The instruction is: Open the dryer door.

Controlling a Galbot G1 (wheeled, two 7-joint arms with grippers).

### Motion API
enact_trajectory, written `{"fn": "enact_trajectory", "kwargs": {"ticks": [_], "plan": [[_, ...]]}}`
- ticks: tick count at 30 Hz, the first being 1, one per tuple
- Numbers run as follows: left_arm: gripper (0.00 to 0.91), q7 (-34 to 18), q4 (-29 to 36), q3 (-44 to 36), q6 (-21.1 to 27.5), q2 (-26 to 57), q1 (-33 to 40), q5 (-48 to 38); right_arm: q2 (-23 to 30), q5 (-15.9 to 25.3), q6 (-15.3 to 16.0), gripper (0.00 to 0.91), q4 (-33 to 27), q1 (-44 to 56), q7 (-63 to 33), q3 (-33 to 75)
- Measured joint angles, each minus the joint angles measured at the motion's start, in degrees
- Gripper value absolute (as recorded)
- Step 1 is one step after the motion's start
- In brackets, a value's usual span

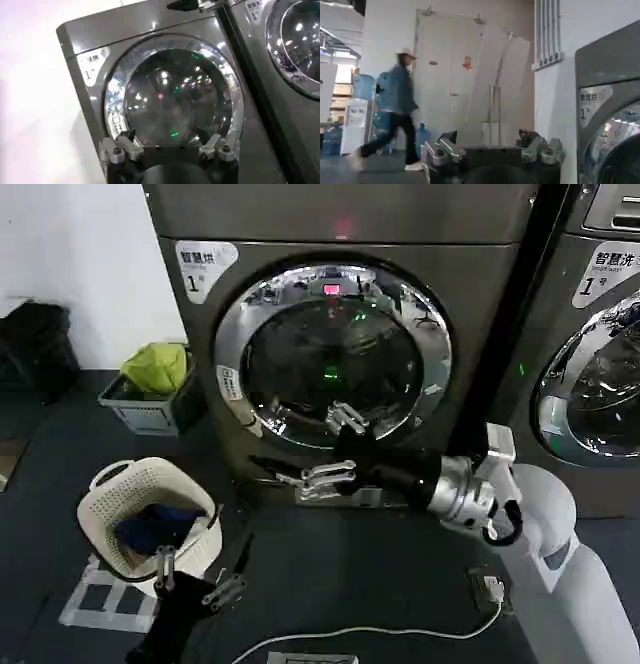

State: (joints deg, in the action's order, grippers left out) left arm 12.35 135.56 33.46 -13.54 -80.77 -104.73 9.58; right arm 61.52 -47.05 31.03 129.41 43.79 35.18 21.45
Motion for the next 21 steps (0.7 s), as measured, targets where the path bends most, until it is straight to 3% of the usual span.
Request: {"fn": "enact_trajectory", "kwargs": {"ticks": [13,21], "plan": [[0.907,0.0,0.6,0.1,-0.1,0.0,-0.1,-0.1,-2.1,4.4,-5.1,0.907,-3.3,4.3,3.5,6.5],[0.907,0.0,0.7,0.1,-0.4,0.3,-0.2,-0.5,-4.1,9.3,-12.2,0.907,-8.8,6.1,5.1,9.8]]}}
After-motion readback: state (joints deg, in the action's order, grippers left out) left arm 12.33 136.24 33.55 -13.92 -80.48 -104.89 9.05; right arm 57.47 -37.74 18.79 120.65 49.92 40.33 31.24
